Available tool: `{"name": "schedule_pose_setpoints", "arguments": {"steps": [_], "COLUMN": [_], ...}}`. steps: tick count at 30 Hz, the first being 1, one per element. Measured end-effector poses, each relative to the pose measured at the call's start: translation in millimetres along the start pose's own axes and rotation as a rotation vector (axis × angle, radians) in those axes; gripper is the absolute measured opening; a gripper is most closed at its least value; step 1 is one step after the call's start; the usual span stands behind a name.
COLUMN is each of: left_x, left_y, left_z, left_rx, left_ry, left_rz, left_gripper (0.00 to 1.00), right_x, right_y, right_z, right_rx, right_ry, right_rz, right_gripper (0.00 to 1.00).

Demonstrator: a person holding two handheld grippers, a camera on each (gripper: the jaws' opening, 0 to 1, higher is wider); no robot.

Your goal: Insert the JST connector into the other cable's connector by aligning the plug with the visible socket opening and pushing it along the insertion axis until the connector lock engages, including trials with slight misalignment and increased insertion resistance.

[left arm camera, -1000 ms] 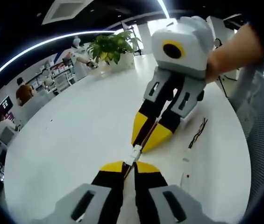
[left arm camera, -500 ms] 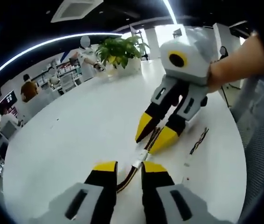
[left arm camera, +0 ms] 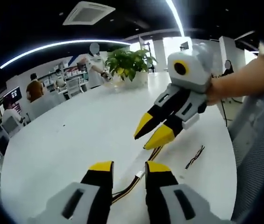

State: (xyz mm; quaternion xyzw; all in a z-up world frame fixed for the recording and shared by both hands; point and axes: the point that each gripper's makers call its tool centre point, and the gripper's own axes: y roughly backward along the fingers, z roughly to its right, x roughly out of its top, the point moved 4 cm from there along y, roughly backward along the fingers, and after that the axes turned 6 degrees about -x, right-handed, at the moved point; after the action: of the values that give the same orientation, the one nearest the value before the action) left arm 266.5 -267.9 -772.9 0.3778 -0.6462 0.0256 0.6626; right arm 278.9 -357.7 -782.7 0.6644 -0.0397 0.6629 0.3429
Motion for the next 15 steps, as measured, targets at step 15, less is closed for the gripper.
{"name": "schedule_pose_setpoints", "arguments": {"steps": [15], "left_x": [1.8], "left_y": [12], "left_z": [15.8], "left_rx": [-0.046], "left_ry": [-0.002], "left_rz": [-0.031], "left_gripper": [0.26], "right_x": [5.6], "right_y": [11], "right_z": [-19], "right_rx": [0.063], "right_ry": [0.035], "right_rz": [-0.034], "right_gripper": [0.1]}}
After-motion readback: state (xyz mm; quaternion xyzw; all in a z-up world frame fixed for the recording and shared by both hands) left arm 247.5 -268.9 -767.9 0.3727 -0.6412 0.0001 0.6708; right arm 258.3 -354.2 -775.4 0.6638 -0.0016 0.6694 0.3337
